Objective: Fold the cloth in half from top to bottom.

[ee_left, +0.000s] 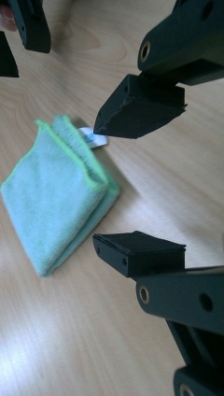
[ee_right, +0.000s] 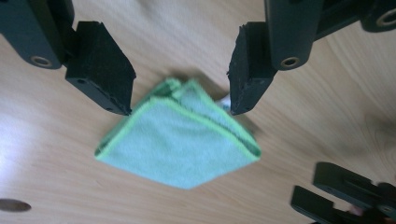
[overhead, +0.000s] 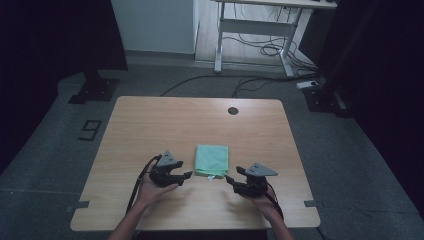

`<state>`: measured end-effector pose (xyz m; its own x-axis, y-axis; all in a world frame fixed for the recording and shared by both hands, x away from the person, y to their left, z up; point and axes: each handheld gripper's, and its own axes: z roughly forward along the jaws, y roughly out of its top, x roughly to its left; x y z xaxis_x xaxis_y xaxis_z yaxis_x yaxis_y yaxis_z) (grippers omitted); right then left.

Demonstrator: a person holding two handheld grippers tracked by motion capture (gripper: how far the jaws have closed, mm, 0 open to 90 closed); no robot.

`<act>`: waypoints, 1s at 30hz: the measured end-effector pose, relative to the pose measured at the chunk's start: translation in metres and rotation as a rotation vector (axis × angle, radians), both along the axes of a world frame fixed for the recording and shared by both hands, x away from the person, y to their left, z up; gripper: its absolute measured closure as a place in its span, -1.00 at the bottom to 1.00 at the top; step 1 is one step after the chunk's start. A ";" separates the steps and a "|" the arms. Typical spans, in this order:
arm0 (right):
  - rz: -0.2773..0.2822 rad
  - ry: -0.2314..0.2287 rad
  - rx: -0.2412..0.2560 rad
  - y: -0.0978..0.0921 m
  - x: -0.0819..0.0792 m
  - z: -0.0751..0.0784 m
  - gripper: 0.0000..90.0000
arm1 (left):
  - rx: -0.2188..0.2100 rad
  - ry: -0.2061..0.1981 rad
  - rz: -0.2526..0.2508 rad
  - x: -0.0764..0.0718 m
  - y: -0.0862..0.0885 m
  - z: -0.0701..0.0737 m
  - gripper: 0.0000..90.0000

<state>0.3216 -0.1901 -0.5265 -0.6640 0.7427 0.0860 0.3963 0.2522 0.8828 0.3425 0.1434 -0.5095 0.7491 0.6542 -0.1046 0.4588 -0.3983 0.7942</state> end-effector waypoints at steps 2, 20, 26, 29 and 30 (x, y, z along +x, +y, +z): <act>-0.005 0.006 0.002 -0.004 -0.004 -0.001 -0.12 | -0.008 0.005 0.005 -0.007 0.003 -0.002 -0.09; -0.050 0.072 0.011 -0.026 -0.040 -0.019 -0.35 | 0.010 0.048 0.034 -0.049 0.023 -0.025 -0.18; -0.040 0.088 -0.008 -0.027 -0.043 -0.024 -0.38 | 0.014 0.046 0.051 -0.051 0.023 -0.027 -0.18; -0.041 0.083 -0.010 -0.027 -0.043 -0.024 -0.39 | 0.013 0.047 0.051 -0.051 0.023 -0.027 -0.18; -0.042 0.082 -0.009 -0.027 -0.043 -0.024 -0.39 | 0.012 0.048 0.049 -0.051 0.023 -0.027 -0.18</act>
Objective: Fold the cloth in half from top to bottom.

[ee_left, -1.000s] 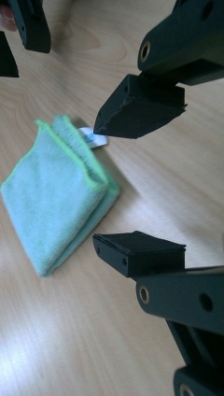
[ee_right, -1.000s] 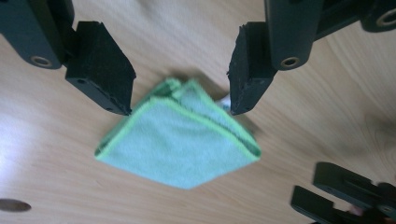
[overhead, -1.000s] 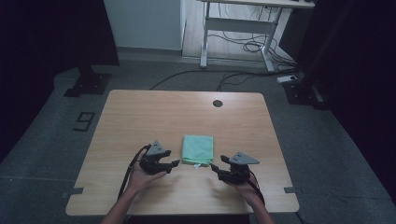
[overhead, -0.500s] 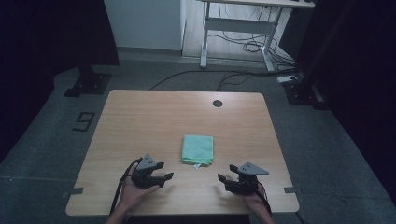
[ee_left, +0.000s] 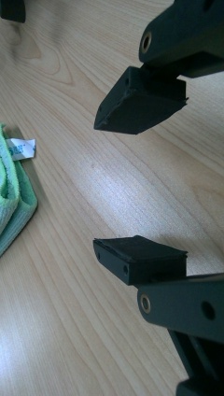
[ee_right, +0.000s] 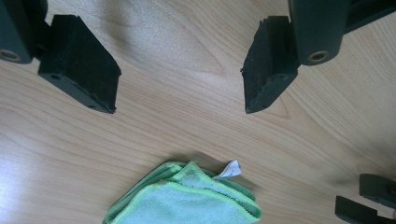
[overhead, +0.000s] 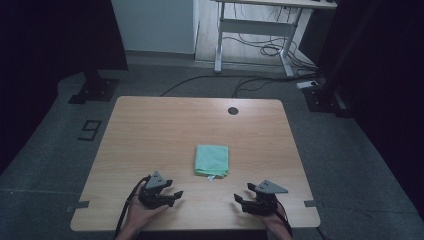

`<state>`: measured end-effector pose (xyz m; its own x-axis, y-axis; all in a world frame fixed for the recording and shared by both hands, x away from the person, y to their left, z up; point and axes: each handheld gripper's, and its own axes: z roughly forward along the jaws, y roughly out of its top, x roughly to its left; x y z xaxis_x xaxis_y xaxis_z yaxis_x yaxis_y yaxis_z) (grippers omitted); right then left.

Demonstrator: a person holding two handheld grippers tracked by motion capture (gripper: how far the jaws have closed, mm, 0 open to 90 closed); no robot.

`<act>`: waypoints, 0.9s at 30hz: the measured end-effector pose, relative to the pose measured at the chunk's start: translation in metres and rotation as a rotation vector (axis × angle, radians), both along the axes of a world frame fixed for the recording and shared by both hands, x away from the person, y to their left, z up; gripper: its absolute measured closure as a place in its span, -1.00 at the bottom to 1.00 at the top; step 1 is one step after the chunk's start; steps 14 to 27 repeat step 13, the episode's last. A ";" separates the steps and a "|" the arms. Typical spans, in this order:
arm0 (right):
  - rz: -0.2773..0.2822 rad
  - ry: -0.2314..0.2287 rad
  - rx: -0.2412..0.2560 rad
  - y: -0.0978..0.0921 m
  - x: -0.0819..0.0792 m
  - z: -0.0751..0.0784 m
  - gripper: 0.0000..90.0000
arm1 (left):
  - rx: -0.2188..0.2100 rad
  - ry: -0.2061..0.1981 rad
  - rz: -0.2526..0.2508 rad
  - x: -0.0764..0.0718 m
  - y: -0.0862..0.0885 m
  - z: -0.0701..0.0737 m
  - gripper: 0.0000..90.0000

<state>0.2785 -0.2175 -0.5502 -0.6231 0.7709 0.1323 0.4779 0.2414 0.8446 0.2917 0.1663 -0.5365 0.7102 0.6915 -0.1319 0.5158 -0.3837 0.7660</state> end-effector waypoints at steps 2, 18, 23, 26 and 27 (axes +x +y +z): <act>-0.002 -0.001 0.004 -0.001 0.000 0.001 -0.39 | -0.001 -0.001 0.002 0.000 0.001 0.000 -0.18; -0.015 -0.014 0.014 -0.003 -0.002 0.002 -0.43 | -0.006 -0.003 0.010 0.000 0.004 0.000 -0.18; -0.015 -0.014 0.014 -0.003 -0.002 0.002 -0.43 | -0.006 -0.003 0.010 0.000 0.004 0.000 -0.18; -0.015 -0.014 0.014 -0.003 -0.002 0.002 -0.43 | -0.006 -0.003 0.010 0.000 0.004 0.000 -0.18; -0.015 -0.014 0.014 -0.003 -0.002 0.002 -0.43 | -0.006 -0.003 0.010 0.000 0.004 0.000 -0.18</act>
